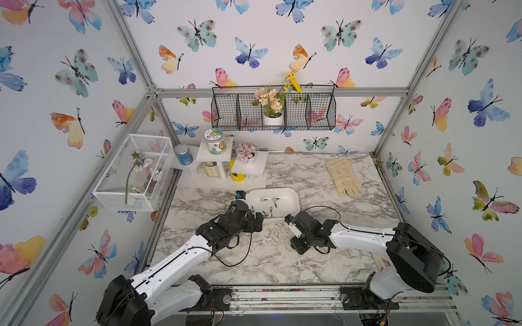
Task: Put the bit on the desktop into the storage box
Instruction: Pick up the screwdriver bit from the center of the board.
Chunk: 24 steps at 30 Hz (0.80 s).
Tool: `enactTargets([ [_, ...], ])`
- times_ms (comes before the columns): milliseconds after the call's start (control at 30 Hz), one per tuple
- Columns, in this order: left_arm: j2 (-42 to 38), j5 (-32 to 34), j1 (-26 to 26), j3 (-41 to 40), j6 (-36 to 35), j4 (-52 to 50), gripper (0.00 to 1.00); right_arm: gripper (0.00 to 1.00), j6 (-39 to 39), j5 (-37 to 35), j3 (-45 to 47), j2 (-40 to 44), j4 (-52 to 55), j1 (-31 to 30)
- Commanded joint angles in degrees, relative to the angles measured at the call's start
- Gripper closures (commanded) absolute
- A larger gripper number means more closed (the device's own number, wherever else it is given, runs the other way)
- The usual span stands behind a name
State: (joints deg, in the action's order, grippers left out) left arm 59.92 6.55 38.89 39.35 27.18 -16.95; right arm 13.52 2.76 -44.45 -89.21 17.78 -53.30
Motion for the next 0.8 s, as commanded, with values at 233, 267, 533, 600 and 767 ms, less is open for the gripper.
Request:
enactTargets([
  [233, -1.3, -1.2, 0.0, -0.4, 0.7, 0.3, 0.01, 0.63, -0.7, -2.0, -1.4, -1.8, 0.5, -0.5],
  [267, -1.2, -1.3, 0.0, -0.4, 0.7, 0.4, 0.01, 0.65, -0.7, -2.1, -1.4, -1.9, 0.4, -0.5],
  [533, -1.4, -1.1, 0.0, -0.4, 0.8, 0.3, 0.01, 0.70, -0.6, -2.1, -1.4, -2.7, 0.0, -0.6],
  [600, -1.4, -1.2, 0.0, -0.5, 0.9, 0.3, 0.01, 0.73, -0.6, -2.3, -1.4, -2.8, -0.1, -0.6],
  [767, -1.6, -1.1, 0.0, -0.6, 1.0, 0.3, 0.01, 0.79, -0.3, -2.8, -1.5, -3.5, 0.2, -0.6],
])
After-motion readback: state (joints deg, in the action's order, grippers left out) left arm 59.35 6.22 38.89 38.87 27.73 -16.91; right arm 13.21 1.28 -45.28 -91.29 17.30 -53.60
